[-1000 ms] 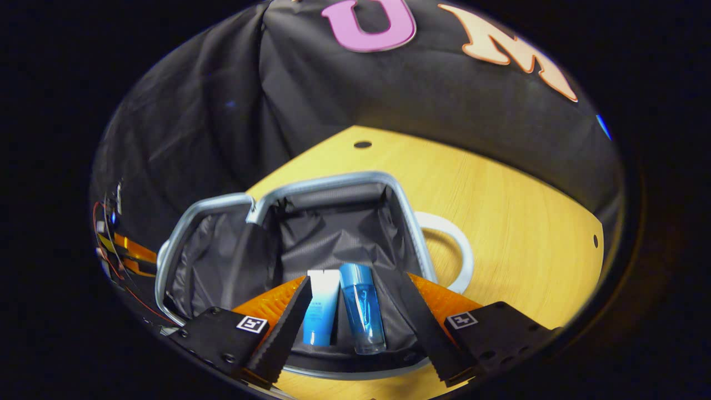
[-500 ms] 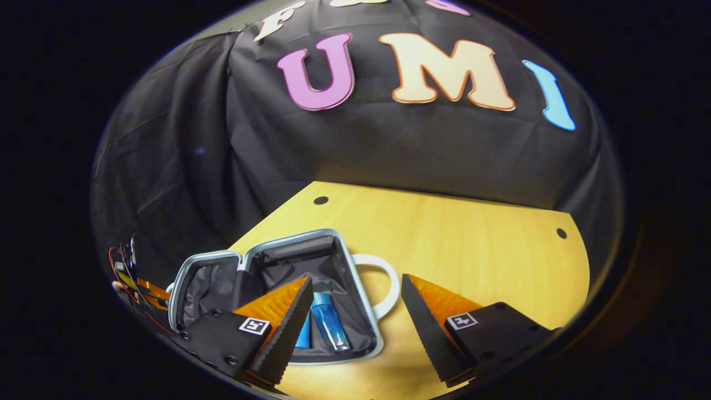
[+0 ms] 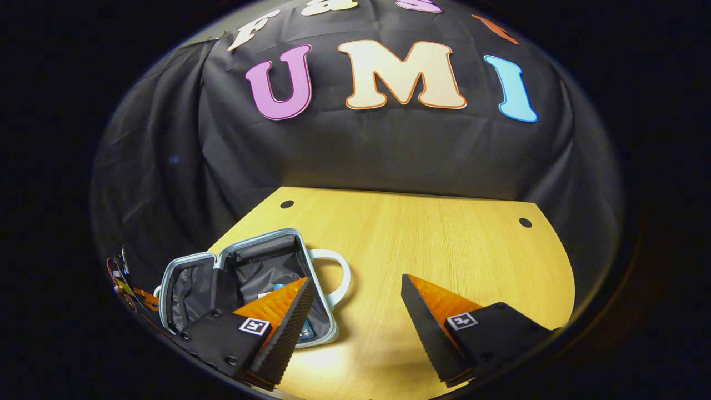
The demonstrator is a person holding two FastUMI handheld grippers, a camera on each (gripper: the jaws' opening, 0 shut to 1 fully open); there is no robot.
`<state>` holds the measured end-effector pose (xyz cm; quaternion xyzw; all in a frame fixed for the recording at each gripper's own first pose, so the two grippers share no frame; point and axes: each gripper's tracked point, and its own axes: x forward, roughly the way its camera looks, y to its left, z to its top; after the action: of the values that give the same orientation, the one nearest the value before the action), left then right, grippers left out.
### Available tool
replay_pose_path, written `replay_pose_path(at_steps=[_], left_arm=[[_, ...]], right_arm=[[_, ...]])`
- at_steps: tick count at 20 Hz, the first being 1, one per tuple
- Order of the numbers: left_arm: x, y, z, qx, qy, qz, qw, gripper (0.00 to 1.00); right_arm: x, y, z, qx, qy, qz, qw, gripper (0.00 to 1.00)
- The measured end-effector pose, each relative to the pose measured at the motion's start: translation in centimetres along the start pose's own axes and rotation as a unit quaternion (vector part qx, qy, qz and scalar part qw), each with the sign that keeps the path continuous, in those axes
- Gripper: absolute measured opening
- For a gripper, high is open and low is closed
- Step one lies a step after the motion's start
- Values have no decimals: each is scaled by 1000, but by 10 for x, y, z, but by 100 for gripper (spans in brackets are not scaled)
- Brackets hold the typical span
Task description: First open the suitcase, pack the skin care products into it, and then close the suitcase.
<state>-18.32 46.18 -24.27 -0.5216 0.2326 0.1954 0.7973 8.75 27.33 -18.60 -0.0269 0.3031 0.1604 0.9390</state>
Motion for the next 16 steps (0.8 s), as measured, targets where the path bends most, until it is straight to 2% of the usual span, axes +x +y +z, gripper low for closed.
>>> replay_pose_path(at_steps=[1, 3, 4, 9, 11, 12, 13, 16], left_arm=[[-1, -3, -1, -3, -1, -11, 1000, 1], [-3, -5, -3, -12, -2, -25, 1000, 0], [-4, -5, -3, -16, -2, -26, 1000, 0], [-14, -10, -8, -3, -3, -14, 1000, 0], [-26, -20, -6, 8, -13, -15, 1000, 0], [-33, -28, -7, 11, -20, -15, 1000, 0], [-40, -35, -6, 9, -25, -15, 1000, 0], [-64, -64, -14, 20, -35, -23, 999, 0]], right_arm=[[-1, 0, -3, 0, 3, -2, 1000, 96], [-4, 0, -7, 0, 5, 0, 1000, 96], [-3, 0, -6, -2, 3, 1, 1000, 99], [-3, 2, -21, 16, 17, 10, 1000, 99], [-4, -3, -24, 19, 18, 12, 1000, 99], [-6, -4, -26, 18, 18, 11, 1000, 96], [-7, -7, -28, 16, 19, 10, 1000, 99], [-7, -14, -35, 15, 17, 9, 1000, 99]])
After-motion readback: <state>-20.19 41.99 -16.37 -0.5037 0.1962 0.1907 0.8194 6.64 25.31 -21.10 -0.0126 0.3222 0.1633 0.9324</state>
